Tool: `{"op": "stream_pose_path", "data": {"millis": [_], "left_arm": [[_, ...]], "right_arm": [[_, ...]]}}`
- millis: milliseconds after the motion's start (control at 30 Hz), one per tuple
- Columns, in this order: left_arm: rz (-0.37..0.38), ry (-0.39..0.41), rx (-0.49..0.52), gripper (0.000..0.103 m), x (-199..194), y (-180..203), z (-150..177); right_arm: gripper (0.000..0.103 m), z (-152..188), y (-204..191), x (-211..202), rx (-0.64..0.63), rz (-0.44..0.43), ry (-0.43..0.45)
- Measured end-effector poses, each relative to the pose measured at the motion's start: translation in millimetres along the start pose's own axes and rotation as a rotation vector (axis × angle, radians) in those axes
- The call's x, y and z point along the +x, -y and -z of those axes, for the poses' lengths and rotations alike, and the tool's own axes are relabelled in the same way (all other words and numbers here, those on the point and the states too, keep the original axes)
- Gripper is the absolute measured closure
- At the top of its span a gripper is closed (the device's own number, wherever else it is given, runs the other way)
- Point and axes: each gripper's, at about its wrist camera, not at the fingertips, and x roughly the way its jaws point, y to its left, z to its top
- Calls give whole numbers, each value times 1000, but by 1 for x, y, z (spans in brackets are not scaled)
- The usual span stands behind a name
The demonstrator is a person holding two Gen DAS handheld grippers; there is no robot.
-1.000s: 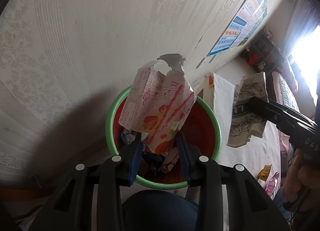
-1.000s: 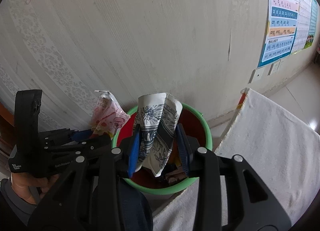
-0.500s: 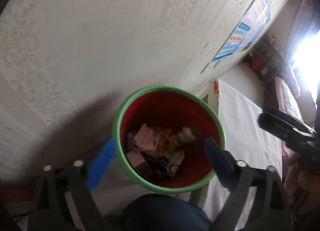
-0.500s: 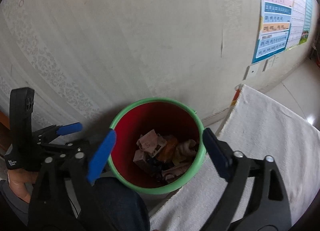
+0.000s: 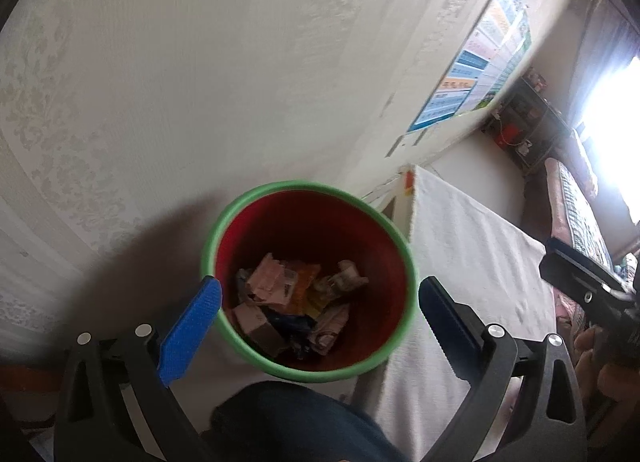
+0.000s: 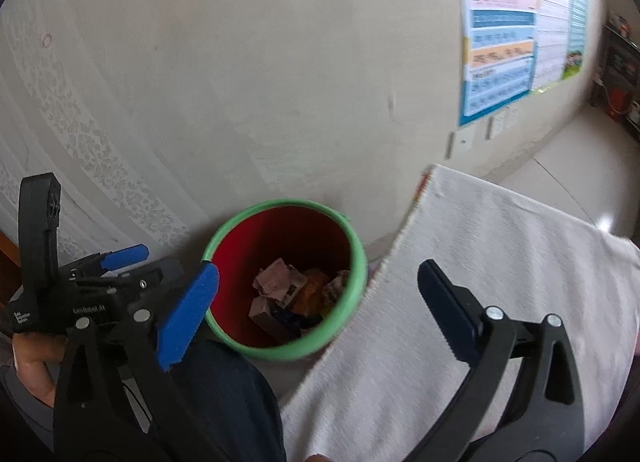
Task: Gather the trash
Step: 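Move both open tools back over the gold wrapper and pink bag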
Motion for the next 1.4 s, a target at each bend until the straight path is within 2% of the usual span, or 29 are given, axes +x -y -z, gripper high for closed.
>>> {"op": "stream_pose_path", "data": {"millis": [300,733,1000,1400], "left_arm": [[83,-18,59,8,3,72,21],[184,-49,256,8,0,181,58],[231,-95,379,8,11,238,79],[240,-172,454,8,35,281,102]], "right_arm": [[5,53,57,-62,104,87,21],[5,125,139,-148,269,238,80],[5,163,183,-172,366,311,61],[5,195,212,-175,432,340,6]]}}
